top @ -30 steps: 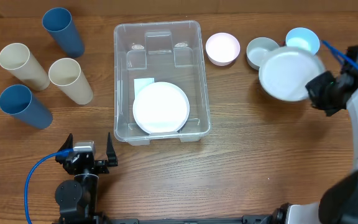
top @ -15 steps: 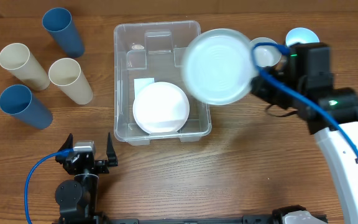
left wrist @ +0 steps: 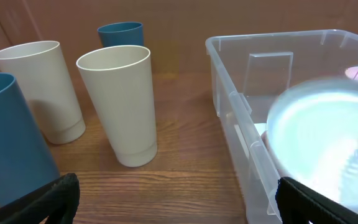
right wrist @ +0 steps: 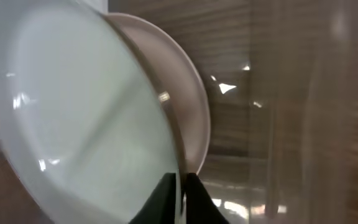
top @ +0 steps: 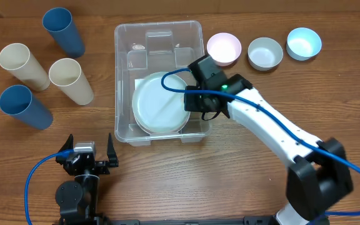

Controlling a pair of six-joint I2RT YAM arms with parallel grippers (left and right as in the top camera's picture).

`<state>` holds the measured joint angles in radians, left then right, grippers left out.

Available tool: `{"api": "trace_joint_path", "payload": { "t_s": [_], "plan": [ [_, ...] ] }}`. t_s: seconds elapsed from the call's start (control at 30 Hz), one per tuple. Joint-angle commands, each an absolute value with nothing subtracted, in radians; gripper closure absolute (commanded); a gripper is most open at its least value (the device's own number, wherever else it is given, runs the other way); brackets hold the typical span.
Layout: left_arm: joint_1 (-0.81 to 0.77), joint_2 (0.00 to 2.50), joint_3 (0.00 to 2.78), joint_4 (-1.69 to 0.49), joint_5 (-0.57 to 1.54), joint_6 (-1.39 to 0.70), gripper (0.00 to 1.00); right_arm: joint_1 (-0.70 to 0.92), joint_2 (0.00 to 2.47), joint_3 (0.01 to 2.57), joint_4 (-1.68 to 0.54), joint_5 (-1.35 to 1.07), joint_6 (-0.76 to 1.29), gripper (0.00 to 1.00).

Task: Pack container
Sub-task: 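Lift the grey plate into the bin and release it on the stack, then move the right gripper to the pink bowl and grasp its rim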

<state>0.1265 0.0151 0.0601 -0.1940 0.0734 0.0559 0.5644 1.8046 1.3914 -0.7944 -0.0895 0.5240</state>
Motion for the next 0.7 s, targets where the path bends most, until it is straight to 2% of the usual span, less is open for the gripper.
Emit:
{"api": "trace_joint_path", "payload": {
  "t_s": [0.0,0.07,0.2,0.3,0.4,0.5,0.67],
  "plan": [
    [0.132,0.005,0.057,-0.194,0.071,0.068,0.00,0.569,1.818,1.415,-0.791,-0.085,0.515,0.61],
    [0.132,0.005,0.057,-0.194,0.071,0.068,0.00,0.569,1.818,1.415,-0.791,-0.105,0.495,0.52],
    [0.132,0.005,0.057,-0.194,0.071,0.068,0.00,0.569,1.818,1.443,-0.802,-0.156,0.462,0.51],
    [0.132,0.005,0.057,-0.194,0.071,0.068,0.00,0.570,1.818,1.557,-0.866,-0.189,0.436,0.51],
    [0.132,0.005,0.057,-0.194,0.071,0.068,0.00,0.565,1.818,1.787,-1.048,-0.154,0.420,0.48],
    [0.132,0.005,0.057,-0.194,0.071,0.068,0.00,0.506,1.818,1.921,-1.279,0.045,0.514,0.47],
    [0.132,0.005,0.057,-0.194,0.071,0.068,0.00,0.386,1.820,1.876,-1.482,0.107,0.579,0.41]
  ]
}}
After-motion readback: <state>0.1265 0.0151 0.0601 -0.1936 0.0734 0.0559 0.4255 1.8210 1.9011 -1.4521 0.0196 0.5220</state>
